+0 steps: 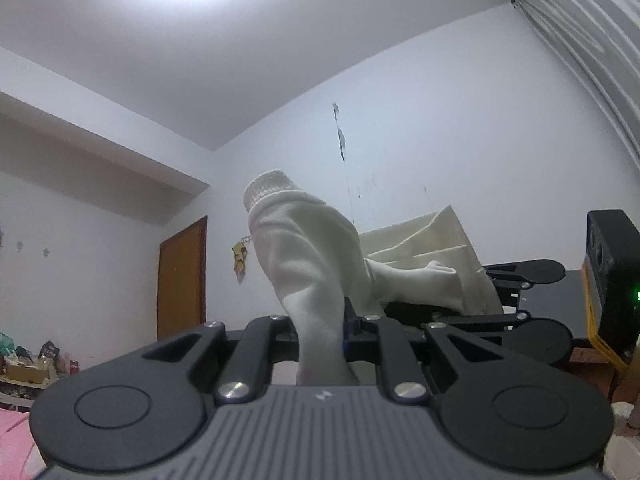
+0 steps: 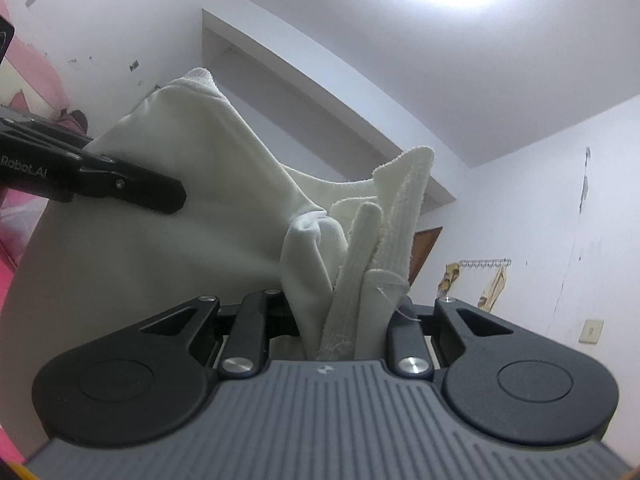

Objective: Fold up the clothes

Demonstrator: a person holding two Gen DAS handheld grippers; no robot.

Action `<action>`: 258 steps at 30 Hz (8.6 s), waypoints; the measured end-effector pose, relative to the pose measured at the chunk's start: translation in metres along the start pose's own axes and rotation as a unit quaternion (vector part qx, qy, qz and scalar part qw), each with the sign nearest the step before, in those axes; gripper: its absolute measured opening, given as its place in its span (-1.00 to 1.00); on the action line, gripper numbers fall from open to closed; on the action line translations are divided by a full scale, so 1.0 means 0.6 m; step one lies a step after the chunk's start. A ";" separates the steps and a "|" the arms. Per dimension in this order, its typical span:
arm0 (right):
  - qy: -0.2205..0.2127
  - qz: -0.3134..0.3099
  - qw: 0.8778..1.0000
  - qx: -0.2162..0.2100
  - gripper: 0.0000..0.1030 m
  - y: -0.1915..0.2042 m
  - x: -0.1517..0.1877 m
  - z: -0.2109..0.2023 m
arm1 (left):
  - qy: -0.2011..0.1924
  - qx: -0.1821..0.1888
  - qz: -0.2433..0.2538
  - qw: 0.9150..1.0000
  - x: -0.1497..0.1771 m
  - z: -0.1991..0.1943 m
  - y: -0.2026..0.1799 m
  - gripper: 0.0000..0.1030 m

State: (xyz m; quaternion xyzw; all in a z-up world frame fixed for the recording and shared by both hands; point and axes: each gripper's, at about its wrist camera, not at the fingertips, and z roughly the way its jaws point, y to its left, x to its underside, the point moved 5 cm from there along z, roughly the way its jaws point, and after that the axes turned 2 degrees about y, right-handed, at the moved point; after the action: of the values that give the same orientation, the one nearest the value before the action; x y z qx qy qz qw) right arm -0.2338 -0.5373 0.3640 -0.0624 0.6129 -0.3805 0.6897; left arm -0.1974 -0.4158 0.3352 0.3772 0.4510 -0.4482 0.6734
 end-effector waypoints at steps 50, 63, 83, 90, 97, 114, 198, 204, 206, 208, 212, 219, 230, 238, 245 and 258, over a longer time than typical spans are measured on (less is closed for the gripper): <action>0.213 0.170 0.923 -0.273 -0.61 0.126 0.471 0.551 | 0.295 -0.070 -0.310 0.901 0.595 0.273 0.414 -0.67; 0.286 0.361 0.869 -0.181 0.51 0.054 0.602 0.531 | 0.314 -0.124 -0.420 0.842 0.653 0.245 0.497 0.15; 0.292 0.664 0.681 -0.099 0.57 -0.037 0.718 0.172 | 0.374 -0.003 -0.414 0.830 0.542 0.125 0.316 0.19; 0.301 0.673 0.667 -0.110 0.53 -0.007 0.717 0.183 | 0.373 0.014 -0.437 0.818 0.553 0.110 0.304 0.10; 0.314 0.668 0.665 -0.113 -0.03 -0.004 0.720 0.188 | 0.377 0.021 -0.441 0.814 0.555 0.108 0.290 -0.19; 0.306 0.629 0.706 -0.111 -0.64 0.005 0.697 0.198 | 0.385 0.001 -0.423 0.820 0.540 0.107 0.279 -0.55; 0.275 0.291 0.879 -0.259 -0.54 0.117 0.480 0.427 | 0.256 0.019 -0.069 0.964 0.519 0.184 0.229 -0.01; 0.409 0.266 0.833 -0.260 -0.56 0.174 0.559 0.603 | 0.257 0.041 -0.054 0.964 0.554 0.182 0.190 -0.06; 0.453 0.281 0.813 -0.235 -0.69 0.182 0.610 0.641 | 0.256 0.046 -0.058 0.964 0.557 0.174 0.197 -0.06; 0.482 0.284 0.813 -0.162 -0.64 0.166 0.653 0.664 | 0.255 0.051 -0.054 0.964 0.557 0.173 0.195 -0.06; 0.460 0.330 0.823 -0.053 -0.63 0.094 0.671 0.646 | 0.256 0.060 -0.053 0.963 0.562 0.178 0.201 -0.05; 0.302 0.375 0.869 -0.113 -0.63 0.015 0.525 0.429 | 0.239 0.057 -0.053 0.968 0.553 0.170 0.201 -0.01; 0.336 0.340 0.877 -0.043 -0.62 0.075 0.572 0.108 | 0.277 0.059 0.005 0.959 0.512 0.104 0.137 0.03; 0.254 0.433 0.865 0.005 -0.59 0.069 0.507 0.013 | 0.294 0.042 0.015 0.955 0.442 -0.013 0.121 0.23; 0.187 0.461 0.867 -0.016 -0.58 0.130 0.379 -0.036 | 0.288 -0.020 -0.040 0.957 0.346 -0.119 0.139 0.47; 0.064 0.526 0.842 -0.101 -0.37 0.275 0.096 -0.187 | 0.206 -0.139 -0.084 0.965 0.152 -0.347 0.193 0.92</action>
State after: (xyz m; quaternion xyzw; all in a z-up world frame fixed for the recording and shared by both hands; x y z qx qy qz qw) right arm -0.2627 -0.4136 0.1998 0.2251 0.6315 0.1005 0.7351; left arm -0.1268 -0.2135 0.1967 0.3252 0.6679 -0.3488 0.5714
